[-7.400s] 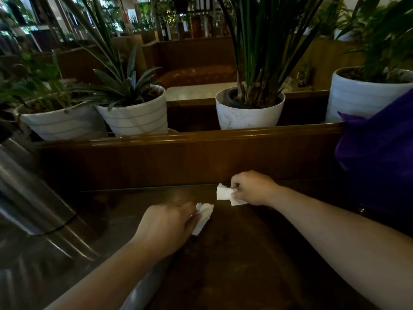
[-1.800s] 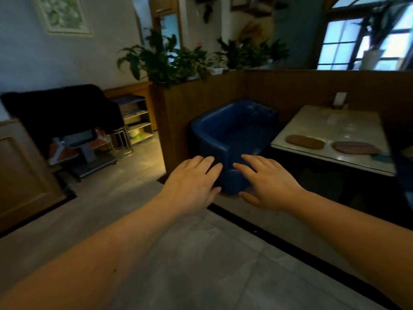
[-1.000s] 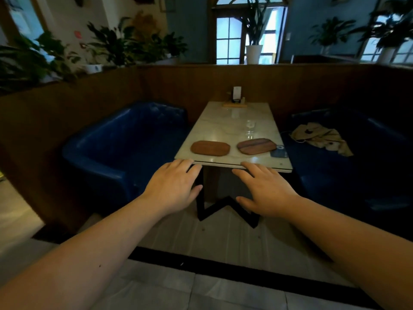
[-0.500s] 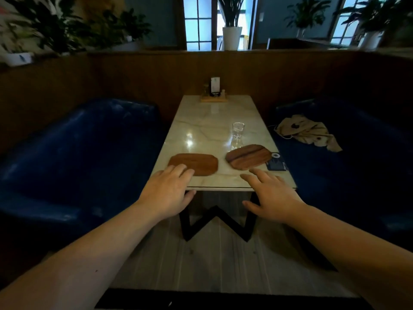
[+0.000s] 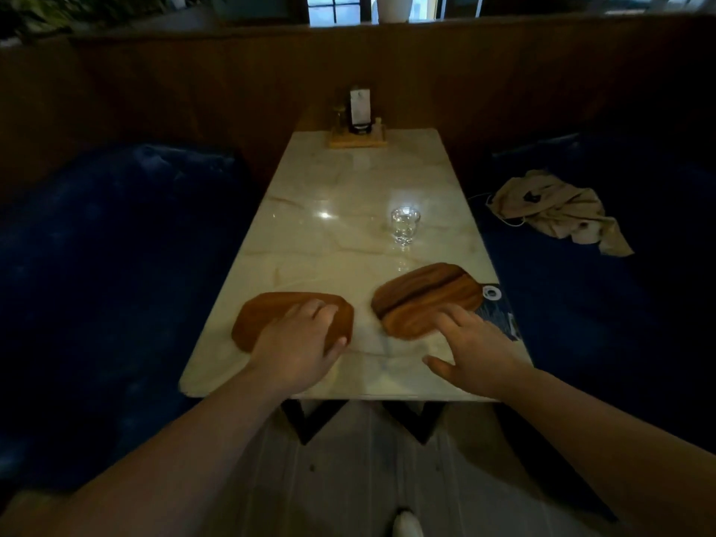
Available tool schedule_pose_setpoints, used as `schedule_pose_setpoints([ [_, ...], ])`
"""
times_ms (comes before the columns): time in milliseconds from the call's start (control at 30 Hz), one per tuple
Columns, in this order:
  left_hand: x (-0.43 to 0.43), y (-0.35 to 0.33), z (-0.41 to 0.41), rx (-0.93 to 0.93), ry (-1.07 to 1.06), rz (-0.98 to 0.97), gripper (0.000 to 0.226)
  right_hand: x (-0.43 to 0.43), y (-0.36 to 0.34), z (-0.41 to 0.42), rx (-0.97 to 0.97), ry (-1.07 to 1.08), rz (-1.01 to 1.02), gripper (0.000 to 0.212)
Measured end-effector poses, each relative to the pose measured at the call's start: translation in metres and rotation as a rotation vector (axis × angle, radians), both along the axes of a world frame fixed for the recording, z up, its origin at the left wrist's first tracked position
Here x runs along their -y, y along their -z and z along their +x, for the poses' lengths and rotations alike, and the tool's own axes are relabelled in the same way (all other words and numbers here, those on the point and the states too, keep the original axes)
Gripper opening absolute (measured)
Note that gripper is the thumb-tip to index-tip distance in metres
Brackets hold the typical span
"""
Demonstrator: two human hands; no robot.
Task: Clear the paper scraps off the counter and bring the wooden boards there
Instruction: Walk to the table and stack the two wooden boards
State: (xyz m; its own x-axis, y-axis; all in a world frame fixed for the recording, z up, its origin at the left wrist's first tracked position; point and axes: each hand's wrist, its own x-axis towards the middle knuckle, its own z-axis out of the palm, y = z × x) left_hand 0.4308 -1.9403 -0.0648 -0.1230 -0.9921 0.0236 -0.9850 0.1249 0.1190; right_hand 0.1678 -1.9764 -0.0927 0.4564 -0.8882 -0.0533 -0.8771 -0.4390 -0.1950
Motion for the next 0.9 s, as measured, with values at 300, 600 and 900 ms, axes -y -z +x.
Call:
schedule_pose_setpoints([
  [300, 0.133, 0.048, -0.017, -0.148, -0.052, 0.186, 0.050, 0.133, 0.032, -0.045, 0.121, 0.163, 0.217, 0.052],
  [600, 0.250, 0.108, -0.012, -0.323, -0.048, 0.383, 0.048, 0.219, 0.065, -0.060, 0.257, 0.584, 0.343, 0.058],
  [900, 0.301, 0.156, -0.027, -0.346, -0.114, 0.587, 0.042, 0.276, 0.114, -0.068, 0.347, 0.755, 0.437, 0.058],
])
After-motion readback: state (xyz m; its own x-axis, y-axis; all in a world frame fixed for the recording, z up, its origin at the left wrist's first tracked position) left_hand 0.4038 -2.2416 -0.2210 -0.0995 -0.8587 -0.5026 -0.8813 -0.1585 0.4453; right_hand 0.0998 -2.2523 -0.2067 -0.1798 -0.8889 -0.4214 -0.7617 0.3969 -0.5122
